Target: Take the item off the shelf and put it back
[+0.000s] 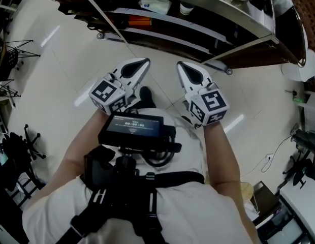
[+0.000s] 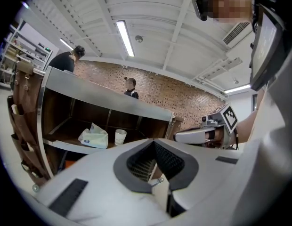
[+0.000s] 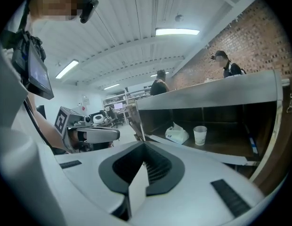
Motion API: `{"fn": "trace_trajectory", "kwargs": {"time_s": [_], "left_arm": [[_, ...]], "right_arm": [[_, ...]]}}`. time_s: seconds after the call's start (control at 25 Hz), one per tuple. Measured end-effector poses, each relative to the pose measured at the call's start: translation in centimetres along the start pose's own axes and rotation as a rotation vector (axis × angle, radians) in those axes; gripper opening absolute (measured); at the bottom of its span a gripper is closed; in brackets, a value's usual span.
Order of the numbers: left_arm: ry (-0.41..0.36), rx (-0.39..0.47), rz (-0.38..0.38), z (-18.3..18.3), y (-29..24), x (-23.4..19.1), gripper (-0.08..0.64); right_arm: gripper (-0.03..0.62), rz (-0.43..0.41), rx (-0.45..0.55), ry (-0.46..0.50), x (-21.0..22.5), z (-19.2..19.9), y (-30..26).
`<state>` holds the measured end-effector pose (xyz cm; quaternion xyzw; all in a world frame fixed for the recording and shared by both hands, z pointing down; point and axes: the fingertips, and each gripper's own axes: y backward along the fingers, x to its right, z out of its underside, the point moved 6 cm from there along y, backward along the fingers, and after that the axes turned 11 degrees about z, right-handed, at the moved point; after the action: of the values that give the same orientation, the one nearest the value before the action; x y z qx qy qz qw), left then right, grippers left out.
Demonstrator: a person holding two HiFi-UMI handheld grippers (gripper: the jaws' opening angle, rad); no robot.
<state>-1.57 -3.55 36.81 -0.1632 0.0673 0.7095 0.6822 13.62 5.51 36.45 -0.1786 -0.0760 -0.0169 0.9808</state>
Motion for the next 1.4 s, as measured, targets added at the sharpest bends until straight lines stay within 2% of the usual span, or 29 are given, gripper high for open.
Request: {"fn": "trace_trajectory", "kwargs": {"time_s": [0.24,0.4,0.64,0.84,1.2,1.4], "left_arm": [[0.000,0.000,0.031,-0.9,1.6,-3.8,0.009],[-0.002,0.001,0.035,-1.3,2.7,-4.9,0.009],[-0.004,0.000,-0.023,-0.2,4.2,-6.9,0.009],[0.000,-0.010,-0.013,-1.5,3.4,-6.4,0.009],[0.000,0.001,-0.069,-2.7,1.1,-6.4,0.009],[0.014,0.001,-0.094,-2.6,-0.6,-6.4,0.009]], "right_arm": [[0.009,0.052,-0.008,0.007,-1.1,-1.0,-2.9],[0.009,0.057,-0.020,0.003,-2.0,-0.9,-4.2],[0.009,0.036,-0.011,0.013,-2.8,-1.1,-5.5],[0.009,0.019,0.002,0.000,-2.2,-1.5,-6.4],[0.009,-0.061,0.006,0.034,-0.6,-2.5,-7.4],[0.009,-0.057,-0.011,0.044,1.8,-2.6,-7.8]]}}
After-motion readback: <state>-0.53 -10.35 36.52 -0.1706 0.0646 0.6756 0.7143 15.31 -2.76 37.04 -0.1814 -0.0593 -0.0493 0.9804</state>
